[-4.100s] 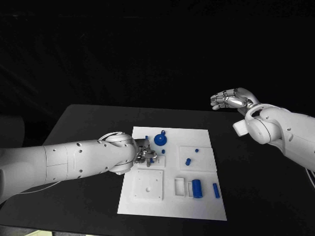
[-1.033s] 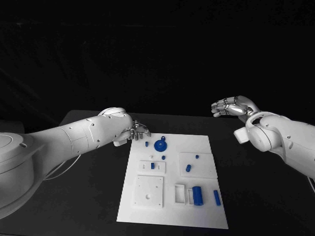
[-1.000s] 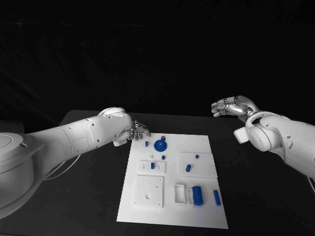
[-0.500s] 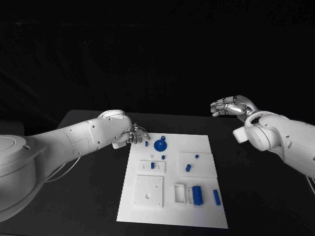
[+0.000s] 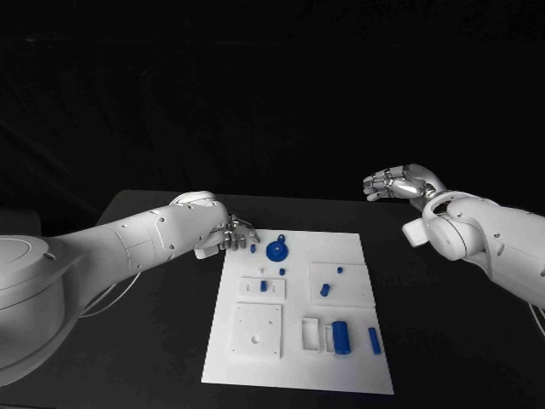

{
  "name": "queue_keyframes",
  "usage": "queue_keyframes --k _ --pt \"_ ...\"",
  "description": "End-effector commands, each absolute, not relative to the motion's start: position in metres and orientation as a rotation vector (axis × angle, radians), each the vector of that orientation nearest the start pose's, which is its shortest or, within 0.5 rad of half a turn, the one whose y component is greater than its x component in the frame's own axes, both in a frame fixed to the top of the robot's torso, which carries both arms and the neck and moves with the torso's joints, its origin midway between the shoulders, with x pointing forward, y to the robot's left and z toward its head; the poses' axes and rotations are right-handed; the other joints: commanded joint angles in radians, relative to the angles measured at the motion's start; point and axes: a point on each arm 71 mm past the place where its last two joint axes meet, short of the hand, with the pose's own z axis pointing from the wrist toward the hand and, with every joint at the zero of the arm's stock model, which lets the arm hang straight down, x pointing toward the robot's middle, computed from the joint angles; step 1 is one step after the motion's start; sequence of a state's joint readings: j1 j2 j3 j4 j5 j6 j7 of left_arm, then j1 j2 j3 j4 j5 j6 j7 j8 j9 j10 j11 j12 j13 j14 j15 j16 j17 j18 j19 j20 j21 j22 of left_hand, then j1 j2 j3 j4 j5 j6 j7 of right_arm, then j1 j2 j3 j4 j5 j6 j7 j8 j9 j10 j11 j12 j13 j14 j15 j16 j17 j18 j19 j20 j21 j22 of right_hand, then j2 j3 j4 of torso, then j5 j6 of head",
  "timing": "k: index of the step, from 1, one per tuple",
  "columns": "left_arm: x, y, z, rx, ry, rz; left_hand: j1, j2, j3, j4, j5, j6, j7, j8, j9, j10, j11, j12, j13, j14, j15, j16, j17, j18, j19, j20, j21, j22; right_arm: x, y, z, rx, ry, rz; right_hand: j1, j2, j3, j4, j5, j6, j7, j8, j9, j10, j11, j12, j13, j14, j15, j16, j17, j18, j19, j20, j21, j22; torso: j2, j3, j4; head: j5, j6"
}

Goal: Assemble the parts on the task board

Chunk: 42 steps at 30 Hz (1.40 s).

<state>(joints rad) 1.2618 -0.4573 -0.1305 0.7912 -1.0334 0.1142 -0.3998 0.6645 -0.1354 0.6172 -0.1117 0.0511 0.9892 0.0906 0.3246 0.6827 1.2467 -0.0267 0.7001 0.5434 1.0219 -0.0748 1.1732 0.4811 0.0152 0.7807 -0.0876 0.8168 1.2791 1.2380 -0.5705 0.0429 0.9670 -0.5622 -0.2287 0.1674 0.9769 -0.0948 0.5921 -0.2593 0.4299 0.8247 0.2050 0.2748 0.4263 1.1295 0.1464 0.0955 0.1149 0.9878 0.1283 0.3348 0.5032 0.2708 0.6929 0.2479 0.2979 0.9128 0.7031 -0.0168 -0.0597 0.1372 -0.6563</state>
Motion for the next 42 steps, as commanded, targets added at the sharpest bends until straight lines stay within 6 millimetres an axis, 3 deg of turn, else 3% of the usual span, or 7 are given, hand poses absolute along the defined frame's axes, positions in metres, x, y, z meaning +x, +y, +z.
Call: queue_keyframes --k 1,10,27,42 --pt "0.5862 0.2369 -0.2462 -0.384 2.230 -0.223 0.002 0.012 -0.002 -0.008 -0.002 -0.007 -0.003 -0.007 0.002 -0.004 0.005 -0.005 0.002 -0.007 -0.002 0.001 -0.001 -0.013 -0.007 -0.084 -0.007 0.001 0.5891 -0.2292 -0.1696 0.690 1.560 1.082 0.005 0.000 -0.002 -0.002 0.006 -0.009 0.001 0.002 -0.002 0.006 0.002 -0.005 -0.001 -0.004 0.003 -0.006 -0.001 -0.010 -0.008 0.000 -0.005 0.001 0.000 0.0004 -0.0002 -0.001 -0.001" --pt "0.5863 0.2386 -0.2491 -0.395 2.233 -0.224 0.004 0.017 -0.002 -0.015 -0.002 -0.007 -0.003 -0.008 0.002 -0.005 0.006 -0.007 0.002 -0.009 -0.001 0.001 -0.002 -0.013 -0.008 -0.084 -0.008 0.003 0.5890 -0.2295 -0.1695 0.690 1.560 1.081 0.005 0.000 -0.003 -0.002 0.007 -0.009 0.001 0.002 -0.002 0.006 0.002 -0.005 -0.001 -0.005 0.003 -0.006 -0.001 -0.010 -0.008 0.001 -0.005 0.001 0.000 0.0002 0.0003 -0.002 -0.001" --pt "0.5855 0.2365 -0.2540 -0.402 2.249 -0.237 0.045 0.079 0.007 -0.065 -0.003 -0.006 -0.002 -0.010 0.006 -0.004 0.007 -0.011 0.008 -0.011 0.000 0.002 -0.003 -0.013 -0.006 -0.082 -0.013 0.012 0.5889 -0.2286 -0.1695 0.689 1.562 1.083 0.005 0.000 -0.003 -0.002 0.007 -0.009 0.002 0.003 -0.002 0.006 0.002 -0.005 -0.001 -0.005 0.003 -0.006 -0.001 -0.010 -0.008 0.001 -0.005 0.002 0.000 0.0006 0.0000 -0.005 -0.002" --pt "0.5859 0.2344 -0.2543 -0.412 2.252 -0.256 0.072 0.131 0.011 -0.086 -0.002 -0.006 -0.001 -0.013 0.009 -0.003 0.008 -0.014 0.011 -0.012 0.002 0.004 -0.005 -0.014 -0.004 -0.081 -0.017 0.018 0.5888 -0.2284 -0.1695 0.689 1.562 1.083 0.005 0.000 -0.003 -0.002 0.007 -0.009 0.002 0.003 -0.003 0.007 0.002 -0.006 -0.002 -0.005 0.003 -0.006 -0.001 -0.009 -0.009 0.001 -0.005 0.002 0.000 0.0008 -0.0002 -0.004 -0.003"
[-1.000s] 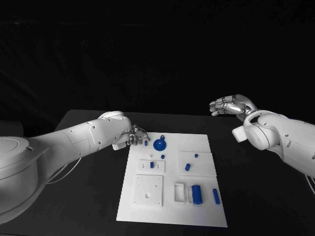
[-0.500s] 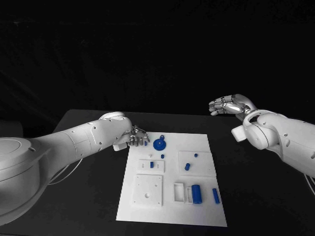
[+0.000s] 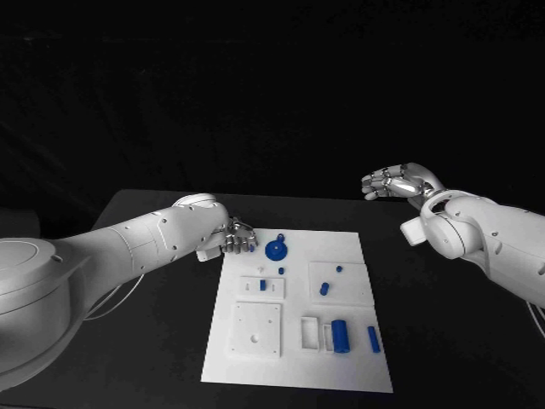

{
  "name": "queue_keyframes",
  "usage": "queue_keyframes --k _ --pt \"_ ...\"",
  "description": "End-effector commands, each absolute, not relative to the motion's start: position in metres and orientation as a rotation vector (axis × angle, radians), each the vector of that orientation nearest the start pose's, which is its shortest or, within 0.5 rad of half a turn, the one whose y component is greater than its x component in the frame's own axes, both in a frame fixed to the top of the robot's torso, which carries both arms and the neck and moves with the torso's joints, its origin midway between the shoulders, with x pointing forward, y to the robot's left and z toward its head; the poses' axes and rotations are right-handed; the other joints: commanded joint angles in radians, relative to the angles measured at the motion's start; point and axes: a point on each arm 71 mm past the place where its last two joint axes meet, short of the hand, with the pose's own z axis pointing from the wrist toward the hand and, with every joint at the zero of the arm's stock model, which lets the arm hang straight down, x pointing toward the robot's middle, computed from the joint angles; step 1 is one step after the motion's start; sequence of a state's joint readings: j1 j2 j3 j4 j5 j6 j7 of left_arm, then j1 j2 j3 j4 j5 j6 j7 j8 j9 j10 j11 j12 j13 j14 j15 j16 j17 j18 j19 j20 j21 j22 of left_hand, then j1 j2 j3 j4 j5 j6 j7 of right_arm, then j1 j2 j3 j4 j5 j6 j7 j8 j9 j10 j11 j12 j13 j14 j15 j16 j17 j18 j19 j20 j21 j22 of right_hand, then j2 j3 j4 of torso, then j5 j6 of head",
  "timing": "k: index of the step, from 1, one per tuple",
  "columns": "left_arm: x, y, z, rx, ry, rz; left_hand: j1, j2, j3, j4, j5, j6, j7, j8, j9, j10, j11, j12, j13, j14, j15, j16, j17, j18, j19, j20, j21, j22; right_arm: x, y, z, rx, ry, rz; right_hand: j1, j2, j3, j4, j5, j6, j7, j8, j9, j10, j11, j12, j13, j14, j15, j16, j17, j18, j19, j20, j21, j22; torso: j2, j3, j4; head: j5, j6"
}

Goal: Assemble the parts on the task board

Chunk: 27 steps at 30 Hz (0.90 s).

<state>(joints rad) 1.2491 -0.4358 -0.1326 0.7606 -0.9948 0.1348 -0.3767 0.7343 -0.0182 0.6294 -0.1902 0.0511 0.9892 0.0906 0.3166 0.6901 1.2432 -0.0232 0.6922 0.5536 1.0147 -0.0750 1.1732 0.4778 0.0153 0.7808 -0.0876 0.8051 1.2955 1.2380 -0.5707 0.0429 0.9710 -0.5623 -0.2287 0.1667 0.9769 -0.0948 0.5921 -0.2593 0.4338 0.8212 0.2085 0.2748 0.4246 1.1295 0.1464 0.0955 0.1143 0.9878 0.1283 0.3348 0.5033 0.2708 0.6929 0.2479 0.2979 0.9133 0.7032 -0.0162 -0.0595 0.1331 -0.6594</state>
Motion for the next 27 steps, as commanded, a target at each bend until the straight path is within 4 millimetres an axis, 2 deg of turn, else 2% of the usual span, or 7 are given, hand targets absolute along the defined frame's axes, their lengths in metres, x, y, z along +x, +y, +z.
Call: queue_keyframes --k 1,7,15,20,27 --pt "0.5860 0.2350 -0.2543 -0.413 2.252 -0.255 0.004 0.016 0.000 -0.009 -0.002 -0.006 -0.001 -0.005 0.002 0.001 0.004 -0.006 0.002 -0.004 0.002 0.004 -0.002 -0.014 -0.004 -0.081 -0.006 0.002 0.5888 -0.2284 -0.1695 0.689 1.562 1.083 0.005 0.000 -0.003 -0.002 0.003 -0.006 -0.002 0.003 -0.001 0.007 0.002 -0.006 -0.001 -0.005 0.003 -0.006 -0.001 -0.009 -0.009 0.001 -0.005 0.002 0.000 0.0004 -0.0005 0.000 0.000" --pt "0.5860 0.2365 -0.2545 -0.422 2.254 -0.260 0.017 0.027 0.001 -0.020 -0.002 -0.006 -0.001 -0.006 0.003 0.001 0.004 -0.007 0.003 -0.005 0.002 0.004 -0.002 -0.015 -0.004 -0.080 -0.007 0.004 0.5888 -0.2288 -0.1696 0.689 1.563 1.083 0.005 0.000 -0.003 -0.002 0.003 -0.006 -0.002 0.003 -0.001 0.007 0.002 -0.006 -0.001 -0.005 0.003 -0.007 -0.001 -0.009 -0.010 0.001 -0.005 0.002 0.000 0.0003 0.0001 -0.001 -0.001" --pt "0.5859 0.2349 -0.2545 -0.421 2.254 -0.273 0.058 0.064 0.012 -0.049 -0.002 -0.002 -0.001 -0.006 0.006 0.003 0.004 -0.009 0.005 -0.005 0.003 0.005 -0.003 -0.015 -0.003 -0.079 -0.010 0.009 0.5889 -0.2283 -0.1697 0.689 1.565 1.084 0.005 0.000 -0.003 -0.002 0.004 -0.006 -0.002 0.003 -0.001 0.007 0.002 -0.006 -0.001 -0.006 0.003 -0.007 -0.001 -0.009 -0.010 0.001 -0.005 0.002 0.000 -0.0003 0.0000 -0.001 -0.001" --pt "0.5866 0.2360 -0.2537 -0.426 2.239 -0.276 0.093 0.099 0.023 -0.074 -0.002 0.012 -0.005 0.000 0.009 0.010 0.002 -0.009 0.007 -0.003 0.004 0.006 -0.004 -0.015 -0.001 -0.078 -0.012 0.013 0.5889 -0.2284 -0.1698 0.689 1.566 1.084 0.005 0.000 -0.004 -0.001 0.004 -0.006 -0.002 0.003 -0.002 0.008 0.002 -0.006 -0.001 -0.006 0.003 -0.007 -0.001 -0.009 -0.010 0.002 -0.005 0.003 0.000 -0.0002 -0.0001 -0.001 -0.001" --pt "0.5866 0.2360 -0.2527 -0.433 2.213 -0.277 0.108 0.120 0.020 -0.092 -0.001 0.042 -0.013 0.013 0.015 0.025 -0.004 -0.009 0.008 0.006 0.004 0.011 -0.004 -0.015 0.006 -0.078 -0.013 0.018 0.5890 -0.2284 -0.1699 0.689 1.567 1.084 0.004 0.000 -0.004 -0.001 0.004 -0.006 -0.002 0.003 -0.002 0.008 0.002 -0.006 -0.002 -0.006 0.003 -0.007 -0.001 -0.009 -0.010 0.002 -0.005 0.003 -0.001 -0.0004 0.0007 -0.001 -0.002"
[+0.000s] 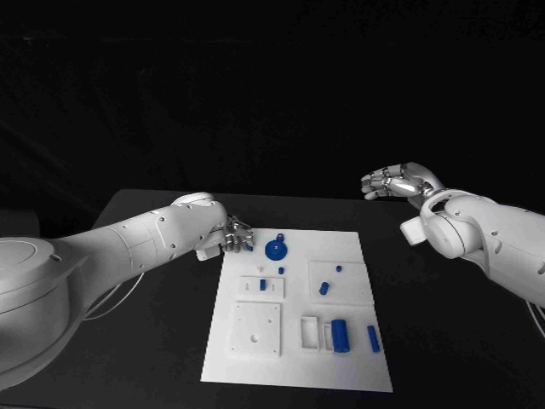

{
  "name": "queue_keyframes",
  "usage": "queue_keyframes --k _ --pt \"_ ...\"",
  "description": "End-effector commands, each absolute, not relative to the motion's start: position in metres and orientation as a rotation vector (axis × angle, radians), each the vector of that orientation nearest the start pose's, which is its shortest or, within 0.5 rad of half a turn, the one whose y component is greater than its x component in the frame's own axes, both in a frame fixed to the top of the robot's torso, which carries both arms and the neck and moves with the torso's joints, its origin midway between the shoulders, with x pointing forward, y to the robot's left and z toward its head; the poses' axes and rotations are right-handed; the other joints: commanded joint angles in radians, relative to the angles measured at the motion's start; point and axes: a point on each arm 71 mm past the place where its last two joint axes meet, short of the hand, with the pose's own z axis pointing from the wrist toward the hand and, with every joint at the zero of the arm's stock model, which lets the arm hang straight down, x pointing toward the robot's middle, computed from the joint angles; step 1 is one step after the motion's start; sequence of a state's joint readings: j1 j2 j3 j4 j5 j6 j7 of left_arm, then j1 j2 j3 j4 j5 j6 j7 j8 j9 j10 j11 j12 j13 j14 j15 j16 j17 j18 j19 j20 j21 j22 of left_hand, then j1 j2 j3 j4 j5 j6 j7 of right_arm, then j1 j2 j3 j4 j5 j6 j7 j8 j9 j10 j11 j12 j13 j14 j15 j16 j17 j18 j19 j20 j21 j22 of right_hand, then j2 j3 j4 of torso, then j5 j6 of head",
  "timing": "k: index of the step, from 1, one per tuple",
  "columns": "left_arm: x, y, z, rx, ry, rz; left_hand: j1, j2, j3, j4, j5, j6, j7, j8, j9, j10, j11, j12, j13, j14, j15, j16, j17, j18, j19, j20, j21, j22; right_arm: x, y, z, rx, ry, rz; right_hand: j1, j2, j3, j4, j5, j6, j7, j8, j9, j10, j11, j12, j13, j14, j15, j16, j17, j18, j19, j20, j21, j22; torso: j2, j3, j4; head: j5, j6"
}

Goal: Assemble the parts on the task board

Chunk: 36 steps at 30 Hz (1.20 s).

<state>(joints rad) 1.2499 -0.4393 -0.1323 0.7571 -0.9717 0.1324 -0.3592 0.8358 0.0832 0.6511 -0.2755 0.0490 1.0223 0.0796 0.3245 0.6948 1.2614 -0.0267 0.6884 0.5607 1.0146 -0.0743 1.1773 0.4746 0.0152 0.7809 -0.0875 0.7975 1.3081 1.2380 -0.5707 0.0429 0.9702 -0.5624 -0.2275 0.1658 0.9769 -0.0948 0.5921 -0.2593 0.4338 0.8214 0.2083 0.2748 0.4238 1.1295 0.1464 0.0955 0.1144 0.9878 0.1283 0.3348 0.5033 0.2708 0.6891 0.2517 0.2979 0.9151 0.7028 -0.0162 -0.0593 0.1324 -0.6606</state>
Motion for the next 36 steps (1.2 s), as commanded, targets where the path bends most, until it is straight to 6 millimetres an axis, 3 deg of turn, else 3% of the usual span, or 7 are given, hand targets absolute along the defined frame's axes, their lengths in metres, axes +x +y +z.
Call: queue_keyframes --k 1,4,13,23,24,30,36 --pt "0.587 0.236 -0.253 -0.433 2.209 -0.277 0.008 0.020 -0.002 -0.009 0.001 0.013 -0.004 0.006 0.010 0.012 -0.002 -0.004 0.002 0.010 0.002 0.009 0.000 -0.015 0.008 -0.078 -0.005 0.006 0.589 -0.228 -0.170 0.689 1.567 1.084 0.004 0.000 -0.004 -0.001 0.004 -0.007 -0.001 0.003 -0.001 0.008 0.002 -0.006 -0.002 -0.006 0.003 -0.007 -0.001 -0.009 -0.006 -0.002 -0.005 0.001 0.000 -0.0004 0.0007 0.000 -0.001" --pt "0.587 0.237 -0.252 -0.440 2.182 -0.277 0.016 0.022 -0.001 -0.013 0.004 0.024 -0.008 0.009 0.009 0.023 -0.007 -0.001 0.004 0.019 -0.002 0.014 0.002 -0.013 0.016 -0.082 -0.004 0.009 0.589 -0.228 -0.170 0.689 1.567 1.084 0.004 0.000 -0.004 -0.001 0.004 -0.007 -0.001 0.003 -0.001 0.008 0.002 -0.006 -0.002 -0.006 0.003 -0.007 -0.001 -0.009 -0.006 -0.002 -0.005 0.001 0.000 -0.0005 0.0010 0.001 0.000" --pt "0.580 0.241 -0.249 -0.480 2.149 -0.304 0.025 0.013 0.007 -0.014 0.054 0.054 -0.017 0.008 0.002 0.053 -0.015 -0.006 0.005 0.041 -0.010 0.023 0.002 -0.012 0.036 -0.090 -0.004 0.016 0.589 -0.231 -0.170 0.692 1.566 1.079 0.004 -0.001 -0.005 0.000 0.005 -0.007 -0.001 0.003 -0.001 0.008 0.002 -0.007 -0.002 -0.006 0.003 -0.007 -0.001 -0.009 -0.007 -0.002 -0.005 0.001 -0.001 0.0005 0.0003 0.004 0.000" --pt "0.559 0.242 -0.239 -0.464 2.032 -0.363 0.023 -0.007 0.007 -0.016 0.158 0.089 -0.029 0.011 -0.003 0.093 -0.026 -0.014 0.008 0.072 -0.021 0.032 0.002 -0.010 0.060 -0.100 0.000 0.019 0.589 -0.236 -0.170 0.696 1.562 1.071 0.003 -0.001 -0.005 0.000 0.005 -0.007 -0.001 0.004 -0.002 0.008 0.002 -0.007 -0.002 -0.006 0.003 -0.007 -0.001 -0.009 -0.007 -0.002 -0.005 0.002 -0.001 0.0017 0.0025 0.009 0.001" --pt "0.556 0.242 -0.238 -0.460 2.025 -0.369 0.024 -0.016 0.008 -0.017 0.184 0.099 -0.032 0.014 -0.003 0.106 -0.029 -0.019 0.007 0.083 -0.023 0.030 0.001 -0.008 0.069 -0.103 0.003 0.019 0.589 -0.237 -0.170 0.697 1.561 1.069 0.003 -0.001 -0.005 0.000 0.005 -0.007 -0.001 0.004 -0.002 0.008 0.002 -0.007 -0.002 -0.006 0.003 -0.007 -0.001 -0.009 -0.007 -0.002 -0.005 0.002 -0.001 0.0016 0.0023 0.009 0.001" --pt "0.541 0.243 -0.234 -0.425 2.005 -0.375 0.024 -0.027 0.009 -0.017 0.219 0.115 -0.037 0.012 -0.006 0.130 -0.033 -0.036 0.004 0.104 -0.027 0.024 -0.004 -0.006 0.084 -0.107 0.005 0.018 0.588 -0.239 -0.170 0.698 1.560 1.065 0.003 -0.001 -0.005 0.000 0.005 -0.007 -0.001 0.004 -0.002 0.009 0.001 -0.007 -0.002 -0.006 0.003 -0.007 -0.001 -0.009 -0.007 -0.002 -0.005 0.002 -0.002 0.0022 0.0031 0.013 -0.001" --pt "0.522 0.243 -0.239 -0.363 2.003 -0.369 0.022 -0.031 0.009 -0.017 0.227 0.120 -0.038 0.012 -0.007 0.136 -0.034 -0.039 0.005 0.108 -0.027 0.023 -0.004 -0.006 0.087 -0.108 0.005 0.018 0.589 -0.241 -0.170 0.697 1.559 1.059 0.003 -0.002 -0.006 0.000 0.005 -0.007 -0.001 0.004 -0.002 0.009 0.001 -0.007 -0.002 -0.006 0.003 -0.007 -0.001 -0.009 -0.007 -0.002 -0.005 0.002 -0.001 0.0007 0.0020 0.015 -0.002"
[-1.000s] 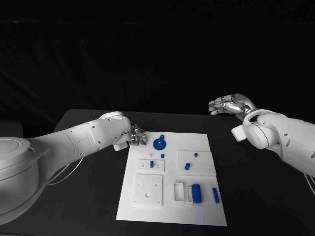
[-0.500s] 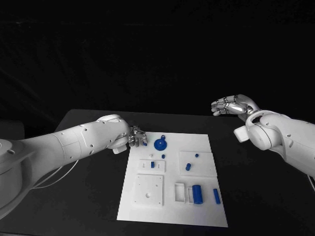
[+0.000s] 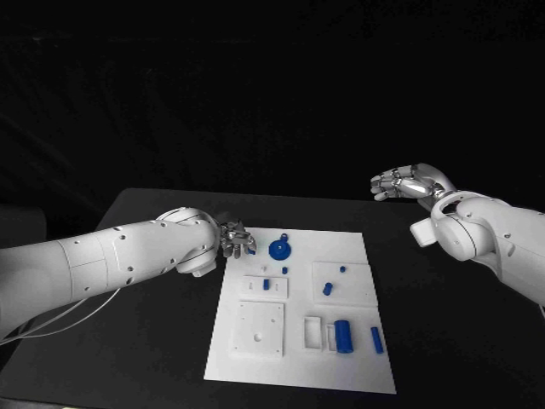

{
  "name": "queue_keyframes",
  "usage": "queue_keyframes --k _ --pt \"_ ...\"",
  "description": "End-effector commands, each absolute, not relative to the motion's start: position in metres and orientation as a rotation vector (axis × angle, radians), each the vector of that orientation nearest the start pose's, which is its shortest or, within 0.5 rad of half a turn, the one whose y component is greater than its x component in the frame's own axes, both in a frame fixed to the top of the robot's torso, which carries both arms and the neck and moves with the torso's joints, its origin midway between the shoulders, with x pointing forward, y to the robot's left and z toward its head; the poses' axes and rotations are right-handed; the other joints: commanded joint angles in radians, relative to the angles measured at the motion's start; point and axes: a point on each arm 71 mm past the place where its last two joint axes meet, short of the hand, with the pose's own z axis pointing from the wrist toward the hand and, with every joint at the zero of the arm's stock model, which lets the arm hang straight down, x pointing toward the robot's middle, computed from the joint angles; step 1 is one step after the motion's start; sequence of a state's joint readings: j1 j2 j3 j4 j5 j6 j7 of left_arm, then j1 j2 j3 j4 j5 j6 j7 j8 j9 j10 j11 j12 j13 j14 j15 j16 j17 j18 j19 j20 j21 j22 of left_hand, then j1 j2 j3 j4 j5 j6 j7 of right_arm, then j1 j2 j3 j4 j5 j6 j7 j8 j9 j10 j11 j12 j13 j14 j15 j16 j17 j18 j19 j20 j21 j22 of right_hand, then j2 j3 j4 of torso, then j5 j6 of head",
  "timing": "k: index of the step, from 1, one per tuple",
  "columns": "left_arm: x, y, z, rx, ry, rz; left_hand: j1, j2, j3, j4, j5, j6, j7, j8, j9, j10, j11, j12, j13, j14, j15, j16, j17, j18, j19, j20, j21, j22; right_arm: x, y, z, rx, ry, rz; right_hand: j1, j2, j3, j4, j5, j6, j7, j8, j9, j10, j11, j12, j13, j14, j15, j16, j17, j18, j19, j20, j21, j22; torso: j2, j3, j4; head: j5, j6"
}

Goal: Assemble the parts on the task board

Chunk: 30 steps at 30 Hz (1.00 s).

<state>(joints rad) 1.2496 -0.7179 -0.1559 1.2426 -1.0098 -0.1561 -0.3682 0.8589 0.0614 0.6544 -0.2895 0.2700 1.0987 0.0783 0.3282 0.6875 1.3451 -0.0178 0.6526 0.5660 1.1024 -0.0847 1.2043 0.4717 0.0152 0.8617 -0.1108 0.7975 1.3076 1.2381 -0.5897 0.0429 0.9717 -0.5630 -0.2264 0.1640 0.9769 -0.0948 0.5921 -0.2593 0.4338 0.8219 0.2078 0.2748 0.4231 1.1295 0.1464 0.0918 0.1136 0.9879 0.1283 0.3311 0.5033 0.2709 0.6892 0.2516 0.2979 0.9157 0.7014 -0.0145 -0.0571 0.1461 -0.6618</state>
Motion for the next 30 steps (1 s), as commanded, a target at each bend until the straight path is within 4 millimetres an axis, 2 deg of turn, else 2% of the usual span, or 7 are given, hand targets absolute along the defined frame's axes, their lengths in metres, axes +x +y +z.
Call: queue_keyframes --k 1,8,12,17,21,25,30 --pt "0.519 0.242 -0.239 -0.349 2.002 -0.368 0.000 -0.011 0.005 -0.003 0.009 0.045 -0.037 0.008 0.000 0.055 -0.044 -0.004 0.000 0.022 -0.017 -0.004 -0.001 -0.005 0.008 -0.085 0.005 0.019 0.589 -0.241 -0.170 0.697 1.559 1.058 0.003 -0.002 -0.006 0.000 0.005 -0.007 -0.001 0.004 -0.001 0.009 0.001 -0.003 -0.002 -0.006 0.003 -0.004 -0.001 -0.009 -0.007 -0.002 -0.005 0.002 0.001 -0.0013 0.0000 0.002 -0.001" --pt "0.499 0.248 -0.251 -0.305 1.999 -0.333 0.000 -0.015 0.006 -0.003 0.021 0.053 -0.040 0.009 -0.001 0.063 -0.046 -0.006 0.003 0.029 -0.019 -0.003 0.000 -0.005 0.013 -0.087 0.006 0.019 0.588 -0.244 -0.169 0.698 1.556 1.053 0.004 -0.002 -0.006 0.000 0.006 -0.007 -0.001 0.004 -0.001 0.009 0.001 -0.004 -0.002 -0.006 0.003 -0.004 -0.001 -0.009 -0.007 -0.002 -0.005 0.002 0.000 -0.0016 0.0025 0.004 -0.007" --pt "0.489 0.246 -0.258 -0.310 1.995 -0.350 0.000 -0.018 0.006 -0.003 0.024 0.056 -0.041 0.009 -0.001 0.066 -0.047 -0.006 0.005 0.032 -0.019 -0.002 0.000 -0.004 0.015 -0.087 0.008 0.020 0.588 -0.245 -0.169 0.699 1.555 1.051 0.003 -0.003 -0.006 0.000 0.006 -0.007 -0.001 0.004 -0.001 0.009 0.001 -0.004 -0.002 -0.006 0.003 -0.004 -0.001 -0.009 -0.008 -0.002 -0.005 0.002 -0.001 -0.0016 0.0032 0.005 -0.009" --pt "0.477 0.238 -0.268 -0.290 1.986 -0.376 0.001 -0.023 0.007 -0.003 0.047 0.063 -0.043 0.008 -0.003 0.071 -0.049 -0.007 0.011 0.037 -0.022 0.001 0.002 -0.004 0.021 -0.089 0.011 0.020 0.588 -0.246 -0.169 0.699 1.555 1.049 0.003 -0.003 -0.006 0.000 0.006 -0.007 -0.001 0.004 -0.002 0.009 0.001 -0.004 -0.002 -0.006 0.003 -0.004 -0.001 -0.009 -0.008 -0.001 -0.004 0.002 -0.002 -0.0025 0.0045 0.003 -0.011" --pt "0.473 0.235 -0.274 -0.279 1.988 -0.380 0.001 -0.026 0.007 -0.003 0.056 0.065 -0.043 0.007 -0.004 0.072 -0.049 -0.006 0.013 0.038 -0.022 0.001 0.003 -0.004 0.022 -0.090 0.011 0.021 0.588 -0.247 -0.169 0.699 1.554 1.049 0.003 -0.003 -0.006 0.000 0.006 -0.007 -0.001 0.005 -0.002 0.009 0.001 -0.004 -0.002 -0.006 0.003 -0.004 0.000 -0.009 -0.008 -0.001 -0.004 0.002 -0.002 -0.0031 0.0044 0.003 -0.012" --pt "0.469 0.233 -0.279 -0.280 1.997 -0.384 0.000 -0.027 0.007 -0.002 0.059 0.067 -0.044 0.007 -0.004 0.073 -0.050 -0.006 0.015 0.039 -0.022 0.002 0.004 -0.004 0.023 -0.090 0.012 0.021 0.588 -0.248 -0.169 0.700 1.554 1.047 0.003 -0.004 -0.007 0.000 0.006 -0.007 -0.001 0.005 -0.002 0.009 0.001 -0.004 -0.002 -0.006 0.003 -0.004 0.000 -0.009 -0.008 -0.001 -0.004 0.002 0.000 -0.0024 0.0012 0.004 -0.011" --pt "0.468 0.232 -0.281 -0.272 2.022 -0.375 0.000 -0.027 0.007 -0.002 0.063 0.069 -0.044 0.007 -0.005 0.075 -0.050 -0.005 0.017 0.041 -0.022 0.004 0.005 -0.003 0.024 -0.090 0.013 0.021 0.588 -0.249 -0.169 0.701 1.554 1.045 0.003 -0.004 -0.007 0.001 0.006 -0.007 -0.001 0.005 -0.002 0.010 0.001 -0.004 -0.002 -0.006 0.003 -0.004 0.000 -0.009 -0.008 -0.002 -0.004 0.003 0.000 -0.0018 0.0012 0.004 -0.014"
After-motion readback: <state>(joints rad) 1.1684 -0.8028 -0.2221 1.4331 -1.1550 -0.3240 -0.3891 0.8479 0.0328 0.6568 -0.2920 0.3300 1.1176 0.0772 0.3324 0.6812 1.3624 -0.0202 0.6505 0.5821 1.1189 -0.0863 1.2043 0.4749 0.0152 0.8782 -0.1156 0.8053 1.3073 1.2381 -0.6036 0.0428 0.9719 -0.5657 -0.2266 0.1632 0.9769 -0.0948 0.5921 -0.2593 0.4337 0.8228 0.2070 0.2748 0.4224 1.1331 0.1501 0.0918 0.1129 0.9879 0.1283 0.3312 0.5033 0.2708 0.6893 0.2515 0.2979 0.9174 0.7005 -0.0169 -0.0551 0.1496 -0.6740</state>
